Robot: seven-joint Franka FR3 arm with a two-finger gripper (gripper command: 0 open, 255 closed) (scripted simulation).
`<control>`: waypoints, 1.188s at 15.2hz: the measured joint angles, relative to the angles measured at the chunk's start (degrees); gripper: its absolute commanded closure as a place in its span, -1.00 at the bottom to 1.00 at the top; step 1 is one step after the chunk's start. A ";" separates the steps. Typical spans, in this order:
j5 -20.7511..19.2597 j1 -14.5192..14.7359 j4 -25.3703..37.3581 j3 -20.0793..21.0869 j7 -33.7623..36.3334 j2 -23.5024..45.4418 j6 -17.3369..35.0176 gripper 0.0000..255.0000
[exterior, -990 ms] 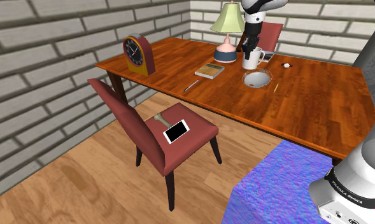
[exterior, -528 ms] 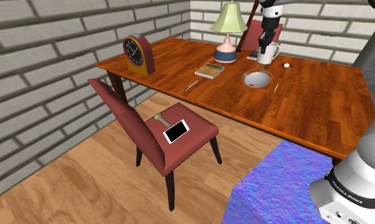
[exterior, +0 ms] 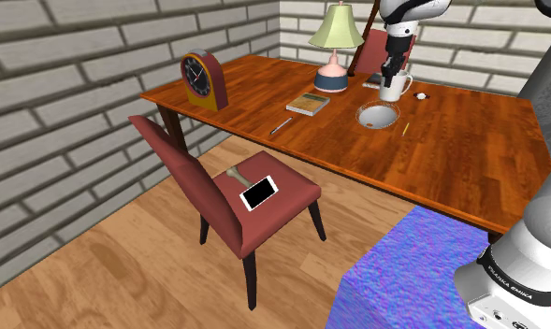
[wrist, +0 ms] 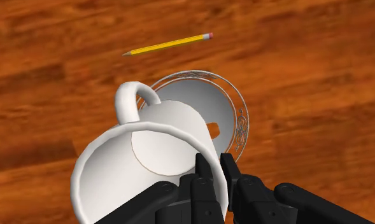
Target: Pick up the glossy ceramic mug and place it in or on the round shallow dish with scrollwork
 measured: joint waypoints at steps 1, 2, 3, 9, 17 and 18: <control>0.02 0.04 -0.73 0.04 0.09 0.13 0.86 1.00; 0.07 0.03 -1.19 0.05 0.07 0.32 1.51 1.00; 0.14 -0.01 -1.57 0.05 0.04 0.58 2.14 1.00; 0.46 -0.12 -4.44 0.14 -0.03 1.90 6.29 1.00; 0.56 -0.10 -5.95 0.20 0.04 2.34 8.25 1.00; 0.56 -0.09 -5.96 0.20 0.04 2.34 8.26 -1.00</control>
